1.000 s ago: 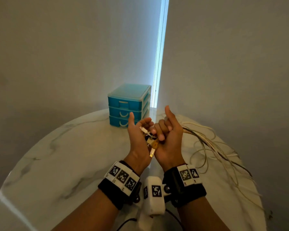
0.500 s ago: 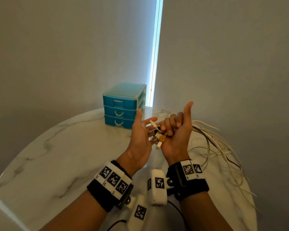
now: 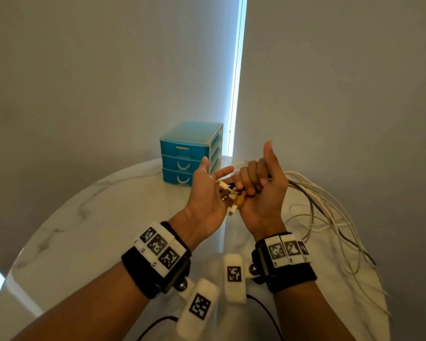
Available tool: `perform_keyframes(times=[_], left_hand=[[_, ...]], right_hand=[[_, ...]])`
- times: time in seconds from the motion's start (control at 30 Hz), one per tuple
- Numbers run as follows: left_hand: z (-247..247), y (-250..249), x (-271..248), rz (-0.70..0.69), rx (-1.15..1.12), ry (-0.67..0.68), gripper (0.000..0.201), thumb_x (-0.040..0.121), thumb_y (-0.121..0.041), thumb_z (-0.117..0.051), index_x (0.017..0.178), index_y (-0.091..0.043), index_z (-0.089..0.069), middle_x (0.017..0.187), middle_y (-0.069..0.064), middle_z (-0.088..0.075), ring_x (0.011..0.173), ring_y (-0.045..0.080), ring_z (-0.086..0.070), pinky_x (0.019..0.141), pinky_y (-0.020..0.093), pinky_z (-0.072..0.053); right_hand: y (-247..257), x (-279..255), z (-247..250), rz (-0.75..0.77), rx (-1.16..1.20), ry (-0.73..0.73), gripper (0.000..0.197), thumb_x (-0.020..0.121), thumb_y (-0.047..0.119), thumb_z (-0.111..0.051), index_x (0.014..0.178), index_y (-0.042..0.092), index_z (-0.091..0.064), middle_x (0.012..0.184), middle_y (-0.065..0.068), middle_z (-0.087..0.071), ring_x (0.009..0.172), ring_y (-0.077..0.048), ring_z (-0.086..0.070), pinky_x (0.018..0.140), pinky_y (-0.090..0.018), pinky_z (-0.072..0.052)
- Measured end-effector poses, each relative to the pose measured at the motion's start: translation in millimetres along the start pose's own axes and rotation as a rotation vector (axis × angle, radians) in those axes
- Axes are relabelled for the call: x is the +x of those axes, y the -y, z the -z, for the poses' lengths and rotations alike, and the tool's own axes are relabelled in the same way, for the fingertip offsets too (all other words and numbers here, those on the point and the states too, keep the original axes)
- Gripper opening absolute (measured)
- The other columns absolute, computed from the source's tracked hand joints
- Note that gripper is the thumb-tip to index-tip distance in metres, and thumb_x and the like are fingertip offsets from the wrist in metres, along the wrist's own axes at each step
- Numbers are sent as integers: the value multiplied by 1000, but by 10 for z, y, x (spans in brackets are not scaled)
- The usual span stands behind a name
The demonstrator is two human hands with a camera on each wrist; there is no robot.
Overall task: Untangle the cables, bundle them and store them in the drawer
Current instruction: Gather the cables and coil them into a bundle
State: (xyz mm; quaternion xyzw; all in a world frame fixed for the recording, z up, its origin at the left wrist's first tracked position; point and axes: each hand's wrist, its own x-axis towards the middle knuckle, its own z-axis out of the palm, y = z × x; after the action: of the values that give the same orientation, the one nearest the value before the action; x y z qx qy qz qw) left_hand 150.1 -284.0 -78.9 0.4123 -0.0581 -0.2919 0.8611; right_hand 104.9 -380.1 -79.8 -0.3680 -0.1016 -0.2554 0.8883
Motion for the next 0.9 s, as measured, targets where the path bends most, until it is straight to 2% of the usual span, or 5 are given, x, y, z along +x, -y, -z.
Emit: perform_keyframes(times=[0.27, 0.5, 0.67, 0.77, 0.9], left_hand=[[-23, 99, 8, -61, -123, -43, 77, 102, -70, -44, 130, -3, -68, 65, 8, -49, 68, 24, -57, 87, 45, -51], [151, -59, -173, -102, 307, -43, 57, 100, -61, -59, 130, -13, -67, 124, 13, -75, 103, 23, -76, 88, 39, -63], [206, -113, -321, -307, 968, -121, 51, 89, -75, -58, 116, -32, -64, 108, -6, -74, 86, 13, -75, 70, 25, -60], [216, -154, -325, -364, 1134, -99, 49, 86, -79, -57, 105, -35, -69, 91, -13, -76, 73, 8, -75, 67, 26, -59], [231, -194, -279, -318, 1176, 6, 27, 95, -52, -72, 104, -27, -76, 87, -12, -80, 76, 7, -76, 71, 26, -58]], right_hand=[[-155, -101, -120, -30, 17, -23, 65, 105, 44, -63, 55, 13, -34, 43, -4, -33, 46, -20, -37, 62, -34, -46], [110, 40, 96, -1, 182, -48, 66, 107, 54, -56, 57, 14, -38, 44, 3, -27, 38, -13, -18, 44, -29, -24], [77, 66, 173, 13, 133, -184, 59, 110, 61, -41, 83, 13, -63, 61, 0, -40, 48, -11, -42, 42, -24, -33], [5, 45, 176, -10, 63, -219, 57, 110, 60, -40, 95, 13, -69, 70, -2, -50, 60, -14, -55, 45, -23, -40], [-30, 42, 154, -40, 16, -271, 55, 107, 62, -45, 104, 13, -70, 65, -1, -46, 54, -14, -52, 52, -27, -46]])
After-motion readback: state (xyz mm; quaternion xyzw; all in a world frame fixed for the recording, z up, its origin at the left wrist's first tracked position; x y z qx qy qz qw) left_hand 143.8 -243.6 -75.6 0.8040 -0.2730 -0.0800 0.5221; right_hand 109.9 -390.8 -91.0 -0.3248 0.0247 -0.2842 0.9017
